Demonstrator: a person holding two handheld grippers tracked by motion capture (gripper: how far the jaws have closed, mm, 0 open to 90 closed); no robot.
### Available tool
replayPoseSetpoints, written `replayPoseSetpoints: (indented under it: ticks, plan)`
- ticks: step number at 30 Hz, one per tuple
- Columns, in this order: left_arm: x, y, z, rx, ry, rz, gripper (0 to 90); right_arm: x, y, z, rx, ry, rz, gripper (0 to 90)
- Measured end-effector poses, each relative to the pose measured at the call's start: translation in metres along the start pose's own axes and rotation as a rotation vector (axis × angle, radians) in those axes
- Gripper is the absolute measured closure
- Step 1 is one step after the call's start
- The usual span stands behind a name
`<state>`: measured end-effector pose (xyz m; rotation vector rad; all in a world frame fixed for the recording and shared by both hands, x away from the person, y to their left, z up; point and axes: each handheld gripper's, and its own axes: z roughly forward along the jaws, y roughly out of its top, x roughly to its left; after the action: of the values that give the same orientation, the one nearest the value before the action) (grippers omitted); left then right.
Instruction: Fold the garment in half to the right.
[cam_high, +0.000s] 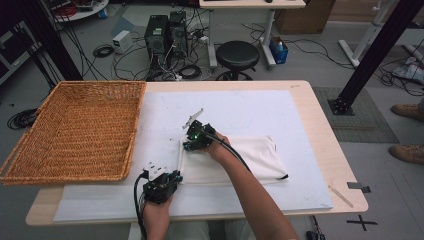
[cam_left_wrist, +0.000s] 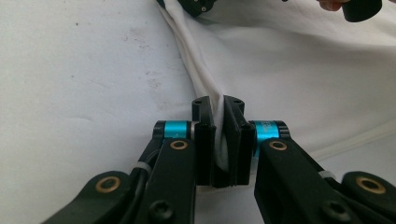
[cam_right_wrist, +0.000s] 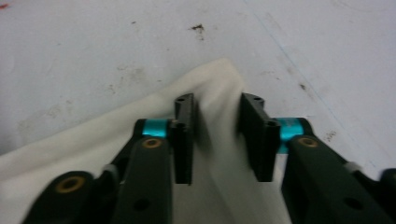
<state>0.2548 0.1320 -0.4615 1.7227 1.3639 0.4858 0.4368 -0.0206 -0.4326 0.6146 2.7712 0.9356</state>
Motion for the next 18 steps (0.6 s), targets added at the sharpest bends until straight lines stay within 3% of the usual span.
replayPoseSetpoints:
  ticks: [4,8,13,18]
  plan:
    - [-0.001,-0.003,-0.004,-0.041,0.002,0.009,83.6,-0.001,0.0,0.0,-0.013,0.001,0.012,84.3]
    - [0.004,-0.003,-0.008,-0.082,-0.015,-0.034,84.1,0.003,0.001,-0.003,-0.025,-0.013,0.008,85.2]
    - [0.007,-0.003,-0.018,-0.169,-0.048,-0.064,84.2,0.004,0.002,-0.026,-0.156,-0.005,0.017,85.1]
    - [-0.007,0.015,-0.028,-0.234,-0.075,-0.021,84.1,-0.001,-0.002,-0.051,-0.254,0.017,0.047,85.1]
